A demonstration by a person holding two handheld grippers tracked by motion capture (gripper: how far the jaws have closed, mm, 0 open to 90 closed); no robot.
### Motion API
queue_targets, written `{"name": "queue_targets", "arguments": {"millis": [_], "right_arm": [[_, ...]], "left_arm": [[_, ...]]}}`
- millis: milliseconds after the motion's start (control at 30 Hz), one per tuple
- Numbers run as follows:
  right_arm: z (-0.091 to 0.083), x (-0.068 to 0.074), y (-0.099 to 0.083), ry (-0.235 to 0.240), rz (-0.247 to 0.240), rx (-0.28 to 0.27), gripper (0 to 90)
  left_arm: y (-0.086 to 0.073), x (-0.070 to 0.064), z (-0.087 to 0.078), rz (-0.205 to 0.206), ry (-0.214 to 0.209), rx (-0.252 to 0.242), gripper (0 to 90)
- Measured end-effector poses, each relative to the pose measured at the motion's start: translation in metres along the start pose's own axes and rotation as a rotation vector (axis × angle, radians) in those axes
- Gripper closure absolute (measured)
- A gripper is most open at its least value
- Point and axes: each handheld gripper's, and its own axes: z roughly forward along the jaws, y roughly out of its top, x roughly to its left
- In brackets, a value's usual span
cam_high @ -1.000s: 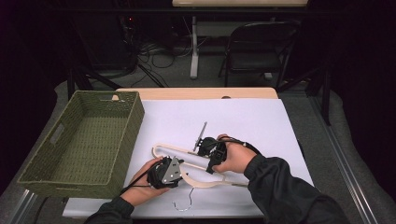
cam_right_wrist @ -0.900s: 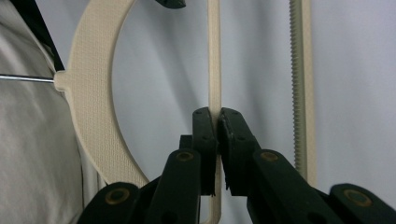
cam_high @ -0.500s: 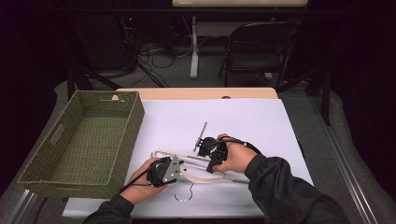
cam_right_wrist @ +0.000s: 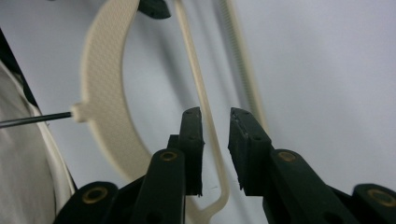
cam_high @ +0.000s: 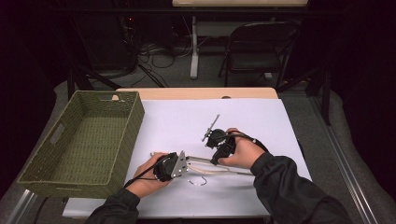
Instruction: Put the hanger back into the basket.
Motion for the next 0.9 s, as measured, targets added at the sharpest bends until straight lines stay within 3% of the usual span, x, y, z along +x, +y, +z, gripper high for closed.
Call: {"name": "queue_targets", "arguments": {"millis": [67, 133, 167, 200, 233, 300, 367, 433, 533, 667, 900], "right_arm": [[-0.006, -0.004, -0.006, 0.002, 0.013, -0.047, 72.0], [-0.010, -0.005, -0.009, -0.016, 0.020, -0.052, 71.4], [-0.015, -0.006, -0.016, -0.033, 0.032, -0.101, 69.7], [-0.015, -0.006, -0.016, -0.033, 0.032, -0.101, 69.7], [-0.024, -0.006, -0.021, -0.067, 0.039, -0.098, 69.4], [-0.028, -0.007, -0.024, -0.061, 0.042, -0.099, 69.1], [-0.035, -0.010, -0.032, -0.090, 0.060, -0.141, 68.8], [-0.039, -0.012, -0.034, -0.091, 0.062, -0.129, 68.8], [-0.047, -0.018, -0.042, -0.118, 0.087, -0.154, 69.0], [-0.048, -0.020, -0.046, -0.129, 0.095, -0.167, 68.7], [-0.046, -0.020, -0.047, -0.131, 0.090, -0.148, 65.2]], "left_arm": [[0.002, 0.001, 0.001, 0.013, 0.014, 0.002, 77.5], [0.003, 0.002, 0.000, 0.030, 0.023, 0.008, 77.9], [0.004, 0.001, 0.000, 0.031, 0.026, 0.010, 79.5], [0.005, 0.002, -0.001, 0.049, 0.032, 0.012, 79.5], [0.006, 0.001, -0.003, 0.078, 0.045, 0.025, 81.3], [0.007, 0.000, -0.004, 0.090, 0.052, 0.029, 83.8], [0.010, -0.001, -0.007, 0.122, 0.071, 0.049, 86.3], [0.011, -0.001, -0.007, 0.113, 0.069, 0.049, 86.9], [0.011, 0.002, -0.010, 0.100, 0.076, 0.047, 87.0], [0.009, 0.004, -0.012, 0.063, 0.074, 0.061, 87.0], [0.008, 0.006, -0.014, 0.034, 0.081, 0.069, 87.0]]}}
